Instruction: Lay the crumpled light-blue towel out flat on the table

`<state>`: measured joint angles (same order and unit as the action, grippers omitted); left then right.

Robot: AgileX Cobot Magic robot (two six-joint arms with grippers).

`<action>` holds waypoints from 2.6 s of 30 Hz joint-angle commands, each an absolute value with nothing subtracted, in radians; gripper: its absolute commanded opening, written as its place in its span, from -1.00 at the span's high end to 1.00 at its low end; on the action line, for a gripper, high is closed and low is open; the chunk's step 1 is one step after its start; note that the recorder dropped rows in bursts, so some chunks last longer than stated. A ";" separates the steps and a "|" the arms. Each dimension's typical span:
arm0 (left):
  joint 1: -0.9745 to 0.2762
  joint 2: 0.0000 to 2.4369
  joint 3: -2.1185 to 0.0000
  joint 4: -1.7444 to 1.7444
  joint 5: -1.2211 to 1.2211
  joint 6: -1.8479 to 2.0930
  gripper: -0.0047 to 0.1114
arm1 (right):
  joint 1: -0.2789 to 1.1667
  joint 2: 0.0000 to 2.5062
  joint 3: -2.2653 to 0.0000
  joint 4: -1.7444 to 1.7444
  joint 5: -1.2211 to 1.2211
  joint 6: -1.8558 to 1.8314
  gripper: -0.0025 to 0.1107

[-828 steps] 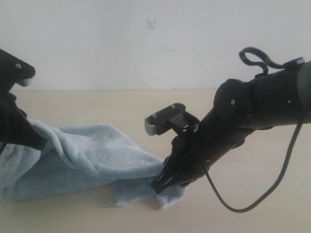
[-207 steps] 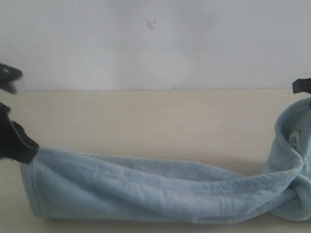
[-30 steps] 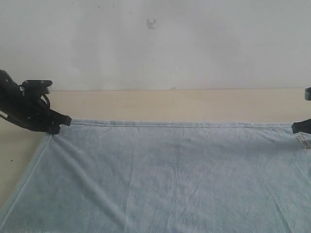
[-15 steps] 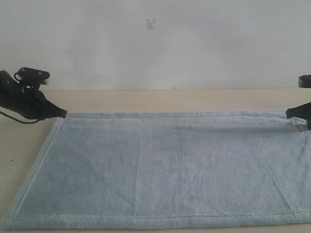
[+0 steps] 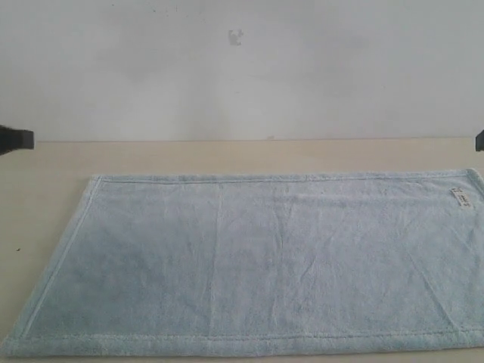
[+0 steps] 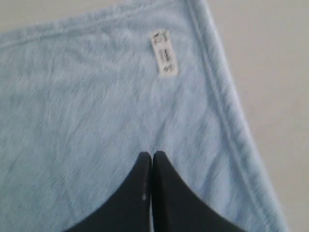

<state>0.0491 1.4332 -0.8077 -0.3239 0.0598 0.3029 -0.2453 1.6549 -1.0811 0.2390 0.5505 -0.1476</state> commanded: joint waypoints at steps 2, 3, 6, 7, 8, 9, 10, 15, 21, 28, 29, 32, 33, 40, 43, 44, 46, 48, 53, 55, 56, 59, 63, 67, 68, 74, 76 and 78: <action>0.051 1.187 -0.479 -0.333 0.000 0.230 0.85 | -0.248 1.499 -0.795 0.525 0.544 -0.382 0.96; 0.051 1.135 -0.427 -0.362 -0.024 0.191 0.85 | -0.248 1.468 -0.734 0.574 0.526 -0.440 0.96; 0.051 0.969 -0.326 -0.432 -0.037 0.132 0.85 | -0.246 1.344 -0.589 0.736 0.441 -0.505 0.96; 0.051 0.901 -0.305 -0.437 -0.034 0.132 0.85 | -0.246 1.282 -0.563 0.766 0.421 -0.515 0.96; 0.051 0.828 -0.282 -0.437 -0.033 0.132 0.85 | -0.246 1.213 -0.545 0.780 0.411 -0.519 0.96; 0.051 0.748 -0.260 -0.437 -0.044 0.132 0.85 | -0.243 1.153 -0.533 0.803 0.403 -0.536 0.96; 0.051 0.683 -0.250 -0.437 -0.054 0.132 0.85 | -0.234 1.075 -0.521 0.809 0.386 -0.546 0.96; 0.048 0.359 -0.233 -0.425 -0.097 0.214 0.85 | -0.085 0.764 -0.470 0.805 0.255 -0.703 0.96; 0.046 0.169 -0.233 -0.425 -0.042 0.255 0.85 | 0.081 0.497 -0.434 0.792 0.266 -0.819 0.96; 0.046 0.000 -0.233 -0.425 0.057 0.369 0.85 | 0.112 0.241 -0.402 0.801 0.312 -0.761 0.96; 0.046 0.000 -0.233 -0.425 0.064 0.369 0.85 | 0.112 0.223 -0.402 0.801 0.321 -0.752 0.96; 0.046 0.000 -0.233 -0.425 0.045 0.369 0.85 | 0.112 0.177 -0.402 0.801 0.322 -0.749 0.96; 0.046 0.000 -0.233 -0.425 0.045 0.369 0.85 | 0.112 0.167 -0.402 0.801 0.320 -0.749 0.96; 0.046 0.000 -0.233 -0.425 0.053 0.369 0.85 | 0.112 0.150 -0.402 0.801 0.322 -0.746 0.96; 0.046 0.000 -0.233 -0.425 0.053 0.369 0.85 | 0.095 0.133 -0.361 0.787 0.192 -0.719 0.96; 0.046 0.000 -0.233 -0.425 0.053 0.369 0.85 | 0.076 0.116 -0.339 0.738 0.127 -0.712 0.96; 0.046 0.000 -0.233 -0.425 0.053 0.369 0.85 | 0.029 0.066 -0.274 0.574 0.054 -0.621 0.96; 0.048 0.000 -0.233 -0.425 0.053 0.369 0.85 | 0.016 0.016 -0.177 0.308 -0.023 -0.300 0.96; 0.048 0.000 -0.233 -0.425 0.053 0.369 0.85 | 0.019 0.000 0.000 -0.162 -0.105 0.324 0.96; 0.048 0.000 -0.233 -0.425 0.051 0.369 0.85 | 0.020 0.000 0.000 -0.206 -0.009 0.319 0.96; 0.048 0.000 -0.233 -0.425 0.051 0.369 0.85 | 0.020 0.000 0.000 -0.206 0.061 0.317 0.96; 0.048 0.000 -0.233 -0.425 0.053 0.369 0.85 | 0.020 0.000 0.000 -0.206 0.305 0.314 0.96; 0.048 0.000 -0.233 -0.425 0.051 0.369 0.85 | 0.020 0.000 0.000 -0.191 0.322 0.270 0.96; 0.048 0.000 -0.233 -0.425 0.051 0.369 0.85 | 0.020 0.000 0.000 -0.181 0.326 0.270 0.96; 0.048 0.000 -0.233 -0.425 0.051 0.369 0.85 | 0.020 0.000 0.000 -0.181 0.326 0.270 0.96; 0.048 0.000 -0.233 -0.425 0.051 0.369 0.85 | 0.020 0.000 0.000 -0.181 0.326 0.270 0.96; 0.048 0.000 -0.233 -0.425 0.051 0.369 0.85 | 0.020 0.000 0.000 -0.181 0.326 0.270 0.96; 0.048 0.000 -0.233 -0.425 0.051 0.369 0.85 | 0.020 0.000 0.000 -0.181 0.326 0.270 0.96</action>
